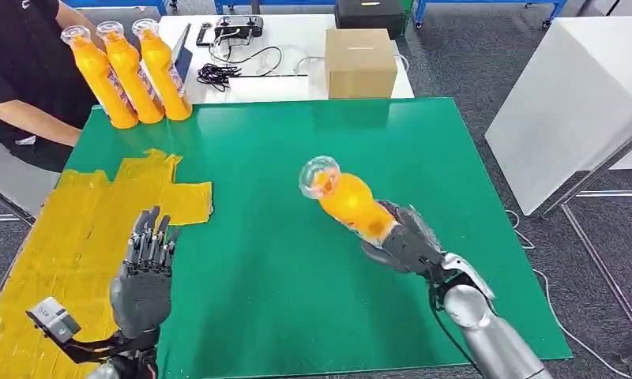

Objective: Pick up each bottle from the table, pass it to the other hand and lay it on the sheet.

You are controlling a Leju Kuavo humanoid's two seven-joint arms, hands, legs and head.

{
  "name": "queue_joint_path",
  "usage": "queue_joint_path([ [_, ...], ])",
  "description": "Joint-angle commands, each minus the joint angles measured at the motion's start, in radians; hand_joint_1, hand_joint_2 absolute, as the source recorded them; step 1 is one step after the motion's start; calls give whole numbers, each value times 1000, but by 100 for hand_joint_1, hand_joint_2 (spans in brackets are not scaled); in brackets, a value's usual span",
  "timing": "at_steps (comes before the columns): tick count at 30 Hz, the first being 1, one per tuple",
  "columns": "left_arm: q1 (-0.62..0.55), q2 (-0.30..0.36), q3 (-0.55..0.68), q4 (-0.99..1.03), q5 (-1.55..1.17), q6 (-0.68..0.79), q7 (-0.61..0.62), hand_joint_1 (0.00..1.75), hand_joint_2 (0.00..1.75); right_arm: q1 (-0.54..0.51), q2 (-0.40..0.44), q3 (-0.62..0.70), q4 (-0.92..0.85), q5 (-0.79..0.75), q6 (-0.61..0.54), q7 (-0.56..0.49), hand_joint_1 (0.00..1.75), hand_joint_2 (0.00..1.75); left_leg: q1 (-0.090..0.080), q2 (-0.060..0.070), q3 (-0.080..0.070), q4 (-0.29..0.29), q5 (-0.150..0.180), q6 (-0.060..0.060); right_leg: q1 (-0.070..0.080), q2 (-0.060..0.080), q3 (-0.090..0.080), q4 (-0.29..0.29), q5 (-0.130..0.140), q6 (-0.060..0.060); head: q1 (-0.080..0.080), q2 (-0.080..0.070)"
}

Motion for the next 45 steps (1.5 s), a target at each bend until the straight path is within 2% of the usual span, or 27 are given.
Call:
queue_joint_path([
  [1,-51,-12,-159,89,-46,73,-40,0,175,-104,121,146,-7,-25,-56,10,175,175,0,1,2,-1,0,-1,0,1,1,-1,0,0,0,0],
  [7,-76,-27,-169,86,-39,76,-29,0,175,-114,208,230,45,44,-126,13,175,175,0,3,2,-1,0,-1,0,3,1,0,0,0,0,0],
  [12,-97,-28,-172,98,-17,65,-19,0,175,-139,263,299,174,75,-156,39,175,175,0,2,2,-1,0,-1,0,2,1,-1,0,0,0,0],
  [19,-98,-28,-170,98,-15,64,-18,0,175,-141,261,300,189,77,-166,32,175,175,0,1,3,-2,0,-1,0,1,3,-2,0,0,0,0],
  [32,-128,-35,-174,115,7,61,-7,0,175,-160,323,382,318,95,-138,42,175,175,0,1,1,-1,0,-1,0,1,1,-1,0,0,0,0],
  [45,-104,-18,-147,82,22,74,-21,0,175,-162,323,432,311,118,-119,49,175,175,0,1,0,-1,0,-1,0,1,0,-1,0,0,0,0],
])
